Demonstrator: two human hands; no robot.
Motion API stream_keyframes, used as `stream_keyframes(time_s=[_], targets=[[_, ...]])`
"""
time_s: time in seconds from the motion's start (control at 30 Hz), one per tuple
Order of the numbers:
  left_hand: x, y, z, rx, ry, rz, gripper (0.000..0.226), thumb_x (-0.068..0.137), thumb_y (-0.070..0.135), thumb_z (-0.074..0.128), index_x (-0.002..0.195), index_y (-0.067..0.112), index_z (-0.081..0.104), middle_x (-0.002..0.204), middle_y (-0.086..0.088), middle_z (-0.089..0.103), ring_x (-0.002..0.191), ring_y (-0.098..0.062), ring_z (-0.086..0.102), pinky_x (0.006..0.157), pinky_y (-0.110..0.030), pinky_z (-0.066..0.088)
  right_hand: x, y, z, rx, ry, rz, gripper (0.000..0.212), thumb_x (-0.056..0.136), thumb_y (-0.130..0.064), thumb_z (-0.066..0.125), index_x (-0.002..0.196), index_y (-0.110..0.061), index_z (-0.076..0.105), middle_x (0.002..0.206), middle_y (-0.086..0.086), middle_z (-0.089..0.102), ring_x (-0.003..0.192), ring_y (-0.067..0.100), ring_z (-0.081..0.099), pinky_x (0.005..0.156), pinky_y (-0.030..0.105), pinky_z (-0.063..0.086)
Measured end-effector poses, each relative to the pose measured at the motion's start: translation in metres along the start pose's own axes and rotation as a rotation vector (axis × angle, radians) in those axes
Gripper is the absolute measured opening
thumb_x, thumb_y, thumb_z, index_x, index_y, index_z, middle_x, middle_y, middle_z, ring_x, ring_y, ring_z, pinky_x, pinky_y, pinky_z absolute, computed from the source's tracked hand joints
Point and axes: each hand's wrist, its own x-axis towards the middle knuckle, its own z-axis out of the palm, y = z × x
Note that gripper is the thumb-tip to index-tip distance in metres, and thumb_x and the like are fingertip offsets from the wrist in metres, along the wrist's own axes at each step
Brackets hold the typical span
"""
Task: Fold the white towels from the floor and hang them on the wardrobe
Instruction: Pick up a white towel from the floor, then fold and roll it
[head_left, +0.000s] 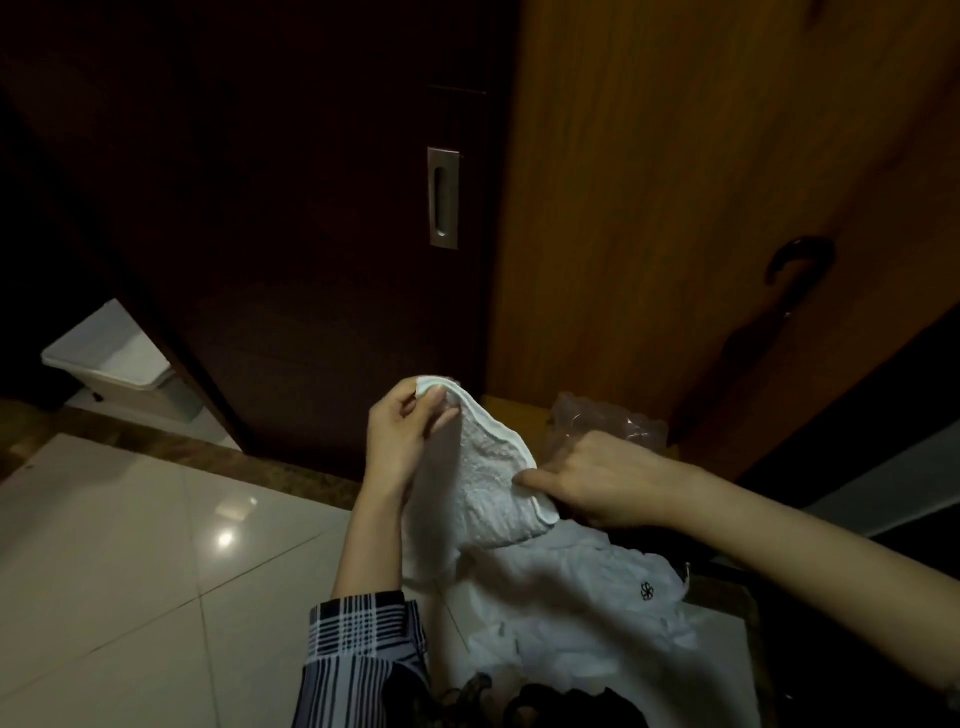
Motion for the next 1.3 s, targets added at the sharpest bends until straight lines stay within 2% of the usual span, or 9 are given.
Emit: stream_keyframes(time_s=[0.2, 0.33, 0.4, 0.47, 0.57, 0.73, 0.87, 1.1, 1.3], targets=[[0.001, 0.007, -0.003, -0.077, -0.053, 0.003, 0.016, 0.093, 0.005, 0.055, 0.089, 0.012, 0.07, 0.088, -0.005, 0.073, 0.092, -0.019, 0.069, 0.077, -0.025, 0.057, 0.016, 0.009, -0.002, -0.126, 0.303, -0.152, 0.012, 0.084, -0.014, 0.056, 0.087, -0.019, 0.067, 0.081, -0.001, 0.059, 0.072, 0.016, 0.055, 0.06, 0.027, 0.042], [0.0, 0.013, 0.0, -0.04, -0.048, 0.027, 0.018, 0.092, 0.004, 0.056, 0.089, 0.014, 0.07, 0.088, -0.003, 0.073, 0.089, -0.015, 0.069, 0.08, -0.026, 0.055, 0.025, 0.004, -0.012, -0.163, 0.406, -0.356, 0.011, 0.089, -0.017, 0.063, 0.079, -0.018, 0.068, 0.119, 0.012, 0.062, 0.113, 0.025, 0.053, 0.099, 0.035, 0.042], [-0.001, 0.016, 0.0, -0.019, -0.059, 0.049, 0.018, 0.092, 0.004, 0.056, 0.09, 0.014, 0.07, 0.089, -0.001, 0.073, 0.089, -0.011, 0.069, 0.079, -0.022, 0.055, 0.03, 0.004, -0.018, -0.149, 0.406, -0.436, 0.02, 0.095, -0.014, 0.053, 0.08, -0.013, 0.067, 0.114, 0.015, 0.066, 0.114, 0.028, 0.058, 0.11, 0.041, 0.036], [-0.001, 0.017, -0.001, 0.043, -0.075, 0.08, 0.016, 0.092, 0.006, 0.057, 0.091, 0.014, 0.071, 0.09, 0.0, 0.074, 0.09, -0.012, 0.069, 0.079, -0.021, 0.054, 0.031, 0.006, -0.022, -0.085, 0.468, -0.447, 0.024, 0.096, -0.006, 0.051, 0.077, -0.009, 0.066, 0.08, 0.009, 0.066, 0.083, 0.025, 0.064, 0.097, 0.041, 0.048], [-0.002, 0.019, 0.001, 0.017, -0.114, 0.058, 0.013, 0.091, 0.004, 0.057, 0.089, 0.008, 0.069, 0.078, 0.004, 0.072, 0.08, -0.008, 0.068, 0.072, -0.02, 0.054, 0.03, 0.016, -0.031, 0.07, 0.576, -0.26, 0.023, 0.095, -0.008, 0.053, 0.076, -0.007, 0.066, 0.065, 0.004, 0.057, 0.063, 0.022, 0.056, 0.069, 0.037, 0.05], [-0.002, 0.029, 0.009, -0.035, -0.169, 0.041, 0.016, 0.087, -0.001, 0.06, 0.087, 0.013, 0.069, 0.075, 0.001, 0.072, 0.075, -0.009, 0.067, 0.068, -0.02, 0.054, 0.029, 0.032, -0.044, 0.167, 0.729, 0.11, 0.047, 0.095, -0.046, 0.045, 0.073, -0.012, 0.069, 0.056, -0.002, 0.058, 0.049, 0.015, 0.049, 0.075, 0.032, 0.036], [-0.007, 0.034, 0.019, -0.094, -0.227, 0.021, 0.019, 0.089, -0.001, 0.058, 0.093, 0.013, 0.069, 0.082, 0.003, 0.074, 0.079, -0.007, 0.068, 0.068, -0.02, 0.053, 0.028, 0.037, -0.05, 0.231, 0.791, 0.236, 0.049, 0.09, -0.052, 0.045, 0.072, -0.014, 0.07, 0.053, -0.003, 0.057, 0.051, 0.006, 0.033, 0.071, 0.03, 0.027], [-0.006, 0.038, 0.024, -0.145, -0.297, 0.017, 0.027, 0.085, 0.028, 0.055, 0.104, 0.014, 0.069, 0.097, 0.001, 0.074, 0.094, -0.012, 0.067, 0.078, -0.023, 0.051, 0.023, 0.04, -0.056, 0.177, 0.745, 0.31, 0.041, 0.086, -0.049, 0.051, 0.071, -0.018, 0.071, 0.055, -0.004, 0.062, 0.048, 0.01, 0.047, 0.067, 0.027, 0.018], [-0.003, 0.045, 0.023, -0.142, -0.388, 0.003, 0.049, 0.07, -0.011, 0.069, 0.11, 0.016, 0.064, 0.098, 0.003, 0.073, 0.097, -0.011, 0.068, 0.077, -0.02, 0.054, 0.019, 0.042, -0.061, 0.154, 0.733, 0.286, 0.042, 0.087, -0.048, 0.05, 0.072, -0.016, 0.072, 0.054, -0.003, 0.061, 0.047, 0.013, 0.049, 0.066, 0.031, 0.022]])
